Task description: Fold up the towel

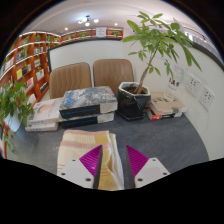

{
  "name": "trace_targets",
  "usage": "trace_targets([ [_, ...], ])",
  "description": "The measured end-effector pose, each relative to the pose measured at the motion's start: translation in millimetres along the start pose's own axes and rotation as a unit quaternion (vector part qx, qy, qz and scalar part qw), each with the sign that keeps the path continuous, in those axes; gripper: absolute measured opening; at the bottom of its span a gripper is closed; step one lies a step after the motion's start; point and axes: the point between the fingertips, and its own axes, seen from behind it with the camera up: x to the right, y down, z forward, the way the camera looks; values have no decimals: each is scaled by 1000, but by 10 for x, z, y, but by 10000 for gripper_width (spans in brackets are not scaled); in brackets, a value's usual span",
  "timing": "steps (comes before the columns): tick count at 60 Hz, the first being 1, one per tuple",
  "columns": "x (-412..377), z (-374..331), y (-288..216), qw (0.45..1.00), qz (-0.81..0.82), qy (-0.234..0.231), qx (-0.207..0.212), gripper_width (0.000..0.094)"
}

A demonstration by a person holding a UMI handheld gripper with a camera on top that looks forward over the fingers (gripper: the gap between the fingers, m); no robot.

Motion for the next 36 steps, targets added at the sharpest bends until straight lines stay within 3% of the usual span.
trace_targets([
  [8,112,-226,-169,999,6,-47,15,732],
  [12,91,-511,-344,997,0,-67,29,816],
  [22,-85,-1397,-580,992,-4,-110,57,823],
  [36,-375,-2443,-207,987,-25,-143,73,826],
])
